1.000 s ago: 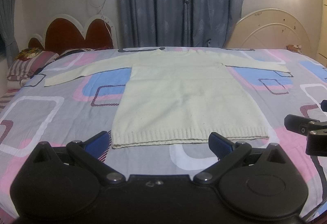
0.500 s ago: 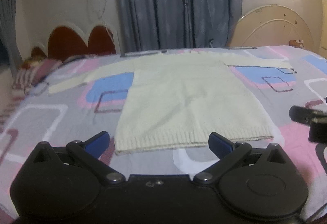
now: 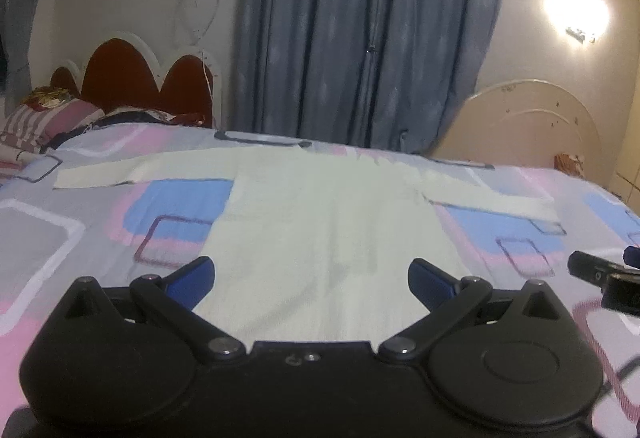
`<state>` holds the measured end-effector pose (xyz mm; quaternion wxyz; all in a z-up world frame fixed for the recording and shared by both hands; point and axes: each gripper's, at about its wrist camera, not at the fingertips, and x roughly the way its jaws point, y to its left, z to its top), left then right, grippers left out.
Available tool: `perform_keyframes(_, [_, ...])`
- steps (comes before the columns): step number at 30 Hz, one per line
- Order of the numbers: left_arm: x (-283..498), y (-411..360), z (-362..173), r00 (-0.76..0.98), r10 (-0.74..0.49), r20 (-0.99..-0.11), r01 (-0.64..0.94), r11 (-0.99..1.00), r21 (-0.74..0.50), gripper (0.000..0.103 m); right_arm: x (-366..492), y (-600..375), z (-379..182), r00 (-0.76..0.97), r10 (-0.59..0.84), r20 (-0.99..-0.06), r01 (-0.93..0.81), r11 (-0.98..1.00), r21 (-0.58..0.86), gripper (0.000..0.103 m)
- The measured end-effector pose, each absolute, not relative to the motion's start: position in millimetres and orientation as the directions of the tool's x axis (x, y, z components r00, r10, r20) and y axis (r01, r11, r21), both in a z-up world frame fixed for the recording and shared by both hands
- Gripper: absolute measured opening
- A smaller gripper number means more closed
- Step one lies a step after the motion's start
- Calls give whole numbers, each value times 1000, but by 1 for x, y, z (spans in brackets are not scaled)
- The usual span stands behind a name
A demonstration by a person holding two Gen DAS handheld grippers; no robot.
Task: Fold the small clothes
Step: 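Move the right tool to the sweater's sleeve cuff and close on it, then lift the sleeve with the right tool and lay it across the sweater body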
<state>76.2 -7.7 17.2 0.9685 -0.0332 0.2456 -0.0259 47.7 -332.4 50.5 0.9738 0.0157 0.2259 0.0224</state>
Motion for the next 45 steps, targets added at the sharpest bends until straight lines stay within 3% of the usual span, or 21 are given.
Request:
perform_keyframes(2, [99, -10, 15, 876, -66, -478, 34, 997, -75, 98, 72, -345, 48, 902, 34, -431, -18, 999, 42, 103])
perform_keyframes(4, [136, -16, 9, 850, -44, -525, 32, 999, -33, 78, 104, -362, 45, 904, 24, -426, -3, 999, 49, 102])
perform_keyframes(6, [168, -24, 2, 843, 3, -539, 6, 1000, 15, 78, 134, -380, 41, 911, 6, -412, 14, 999, 46, 102])
perform_keyframes(7, [183, -27, -3, 841, 15, -541, -5, 1000, 20, 79, 149, -391, 38, 915, -4, -404, 25, 999, 46, 97])
perform_keyframes(8, [198, -29, -7, 839, 14, -544, -10, 1000, 11, 82, 168, -403, 35, 913, -23, -406, 45, 998, 45, 78])
perform_keyframes(9, [210, -31, -9, 838, 7, -545, -10, 1000, -3, 85, 187, -416, 31, 908, -46, -416, 72, 996, 48, 70])
perform_keyframes(13, [267, -43, -28, 819, -7, -574, 14, 1000, 8, 87, 251, -483, 8, 895, -121, -430, 192, 973, 126, 64])
perform_keyframes(17, [308, -50, -46, 793, -32, -609, 29, 999, -14, 76, 310, -557, -28, 855, -182, -485, 322, 920, 222, 37])
perform_keyframes(21, [329, -57, -58, 785, 17, -619, 15, 999, 47, 74, 351, -613, -64, 806, -200, -557, 417, 859, 296, 37])
perform_keyframes(25, [343, -53, -66, 765, 40, -642, -28, 999, 29, 88, 371, -648, -94, 774, -182, -606, 464, 814, 348, 37])
perform_keyframes(34, [365, -45, -69, 736, 64, -673, -67, 998, 22, 87, 380, -673, -109, 797, -146, -587, 471, 758, 452, 36])
perform_keyframes(36, [373, -41, -69, 730, 80, -678, -79, 996, 33, 84, 384, -675, -109, 790, -157, -592, 477, 764, 435, 24])
perform_keyframes(37, [375, -36, -69, 723, 92, -684, -89, 995, 39, 84, 386, -675, -107, 775, -173, -608, 489, 774, 403, 2])
perform_keyframes(39, [380, -27, -70, 712, 101, -695, -96, 994, 46, 83, 385, -667, -99, 804, -208, -557, 457, 815, 356, 2])
perform_keyframes(41, [386, -17, -73, 689, 110, -717, -101, 993, 56, 81, 401, -664, -112, 745, -219, -630, 468, 844, 261, 2])
perform_keyframes(45, [389, -2, -74, 702, 101, -705, -71, 995, 72, 78, 406, -654, -98, 754, -227, -616, 453, 860, 237, 2])
